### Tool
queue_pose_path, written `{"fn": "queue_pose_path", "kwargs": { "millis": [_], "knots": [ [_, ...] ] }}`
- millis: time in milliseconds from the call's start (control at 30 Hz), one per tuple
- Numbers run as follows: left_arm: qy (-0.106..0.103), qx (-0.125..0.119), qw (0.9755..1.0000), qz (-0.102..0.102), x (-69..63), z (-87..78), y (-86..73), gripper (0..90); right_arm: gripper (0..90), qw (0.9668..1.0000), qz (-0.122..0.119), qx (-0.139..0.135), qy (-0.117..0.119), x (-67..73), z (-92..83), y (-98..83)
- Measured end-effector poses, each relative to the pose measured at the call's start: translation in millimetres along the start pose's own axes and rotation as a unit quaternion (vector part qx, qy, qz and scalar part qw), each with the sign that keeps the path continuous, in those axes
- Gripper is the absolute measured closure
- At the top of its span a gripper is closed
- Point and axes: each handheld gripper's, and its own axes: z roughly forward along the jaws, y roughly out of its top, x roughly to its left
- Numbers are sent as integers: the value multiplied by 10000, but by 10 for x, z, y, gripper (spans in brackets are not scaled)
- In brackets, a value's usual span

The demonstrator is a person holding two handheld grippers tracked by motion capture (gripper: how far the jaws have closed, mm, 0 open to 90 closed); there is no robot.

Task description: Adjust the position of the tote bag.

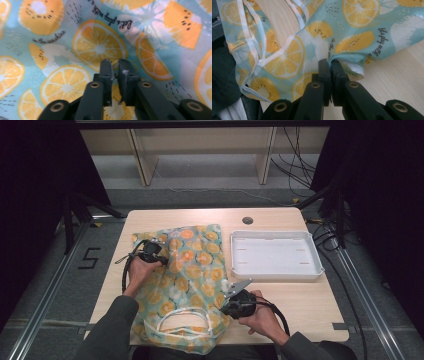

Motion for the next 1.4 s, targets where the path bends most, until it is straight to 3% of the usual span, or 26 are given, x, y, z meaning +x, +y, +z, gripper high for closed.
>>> {"fn": "queue_pose_path", "kwargs": {
  "millis": [67,100,133,200,267,300,367,433,467,567,700,800,1000,1033,1200,1233,1333,1400],
  "knots": [
    [6,-177,9998,-23,37,-124,-6,743,847,10000,44,-30,18,-26,3,-3],
    [-45,-326,9993,-195,52,-280,-39,721,828,10000,65,16,-19,-32,-8,-1],
    [-66,-361,9992,-177,66,-373,-61,702,794,9999,131,-12,-21,-40,-17,-1],
    [-88,-397,9990,-163,71,-464,-91,675,740,9998,197,-64,-18,-34,-27,3],
    [-167,-429,9988,-136,57,-645,-172,627,645,9999,38,-138,-40,-65,-73,31],
    [-183,-428,9988,-130,31,-725,-220,571,557,9994,85,-340,-82,-42,-104,48],
    [-202,-422,9989,-55,-27,-874,-336,547,525,9991,62,-399,-131,-29,-132,62],
    [-387,-433,9983,-53,-85,-990,-467,506,470,9981,12,-603,-159,6,-169,84],
    [-409,-387,9984,-39,-111,-1034,-520,469,454,9976,-81,-668,-140,28,-218,103],
    [-481,-385,9981,-72,-194,-1152,-660,450,438,9969,-4,-758,-194,55,-219,111],
    [-604,-453,9971,-34,-327,-1298,-781,422,437,9964,-88,-816,-219,54,-234,122],
    [-647,-488,9966,153,-433,-1380,-862,405,432,9965,-116,-828,-47,77,-227,123],
    [-713,-557,9958,103,-568,-1402,-973,394,440,9943,-473,-787,540,199,-180,141],
    [-730,-532,9959,87,-571,-1406,-984,382,458,9935,-584,-722,665,263,-121,137],
    [-645,-570,9963,41,-577,-1407,-1075,366,457,9922,-678,-513,914,395,-24,138],
    [-618,-667,9958,55,-586,-1395,-1099,363,457,9908,-788,-510,979,425,-6,141],
    [-565,-577,9967,71,-591,-1415,-1146,347,455,9866,-987,-470,1213,513,38,143],
    [-517,-595,9969,31,-610,-1424,-1178,343,455,9868,-945,-325,1276,573,75,127]
  ]
}}
